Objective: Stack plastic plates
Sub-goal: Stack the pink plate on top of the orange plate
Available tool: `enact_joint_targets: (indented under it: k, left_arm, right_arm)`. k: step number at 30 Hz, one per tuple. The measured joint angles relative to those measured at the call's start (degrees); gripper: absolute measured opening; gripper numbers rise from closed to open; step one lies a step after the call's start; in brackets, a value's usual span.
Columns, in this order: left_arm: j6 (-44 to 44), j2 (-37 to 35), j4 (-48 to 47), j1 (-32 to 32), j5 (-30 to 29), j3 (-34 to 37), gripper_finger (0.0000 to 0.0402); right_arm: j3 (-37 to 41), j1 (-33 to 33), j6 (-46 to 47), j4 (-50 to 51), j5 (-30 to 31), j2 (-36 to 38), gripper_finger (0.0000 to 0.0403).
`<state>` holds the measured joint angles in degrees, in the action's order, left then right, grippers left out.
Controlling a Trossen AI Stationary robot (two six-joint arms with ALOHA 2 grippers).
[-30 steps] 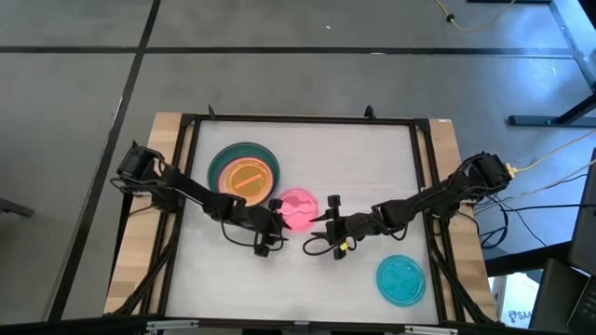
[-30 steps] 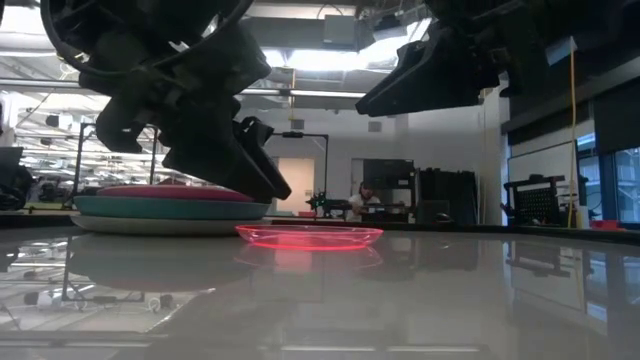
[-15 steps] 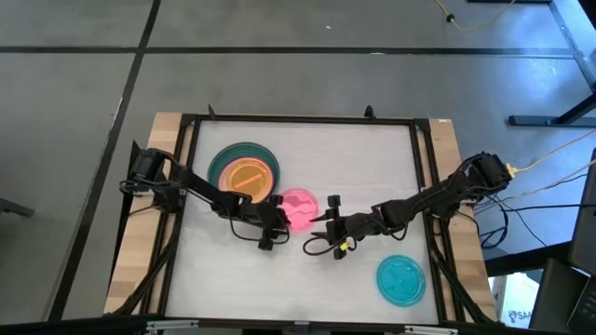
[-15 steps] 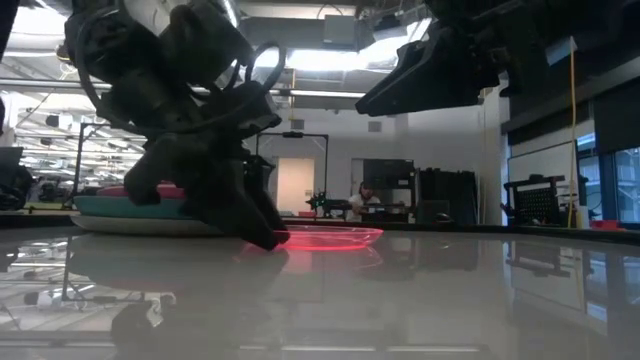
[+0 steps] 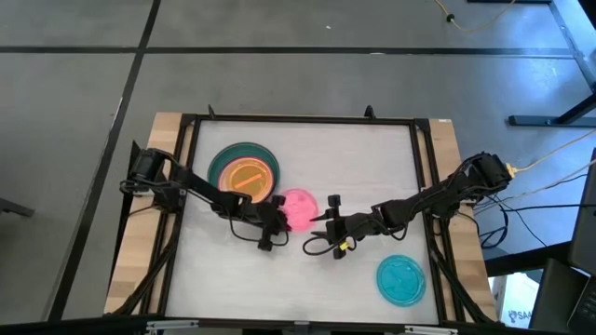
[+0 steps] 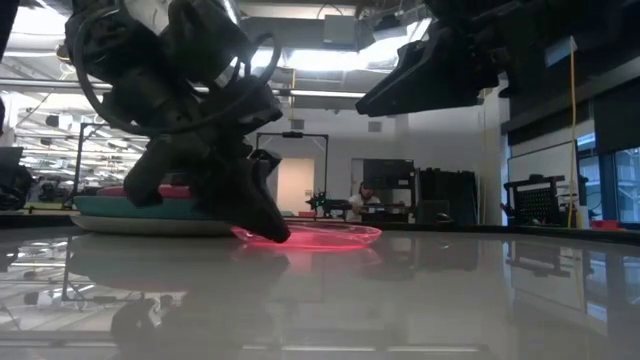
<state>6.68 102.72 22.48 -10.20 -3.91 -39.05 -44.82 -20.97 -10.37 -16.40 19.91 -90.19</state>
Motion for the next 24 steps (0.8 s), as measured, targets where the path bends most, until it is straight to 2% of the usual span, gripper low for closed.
enact_joint_targets:
  k: [5,12,17,24]
  left_arm:
    - [1.3,0.0,1.9,-0.7,2.5,0.0,0.0002]
    - [2.9,-0.4,3.0,-3.5,2.5,-1.3,0.0002]
    - [3.1,-3.4,1.7,-4.9,0.6,-1.5,0.0001]
    - [2.9,-10.4,-4.7,-7.1,-6.9,-1.2,0.0001]
  right_arm:
    - [-0.1,0.0,-0.4,0.0,0.7,0.0,0.0166]
    - [-2.1,0.0,-1.7,2.3,4.1,0.6,0.0166]
    - [-2.4,-0.1,-0.1,7.8,4.6,4.3,0.0166]
    - [-2.4,-0.1,2.6,15.0,4.6,10.6,0.0166]
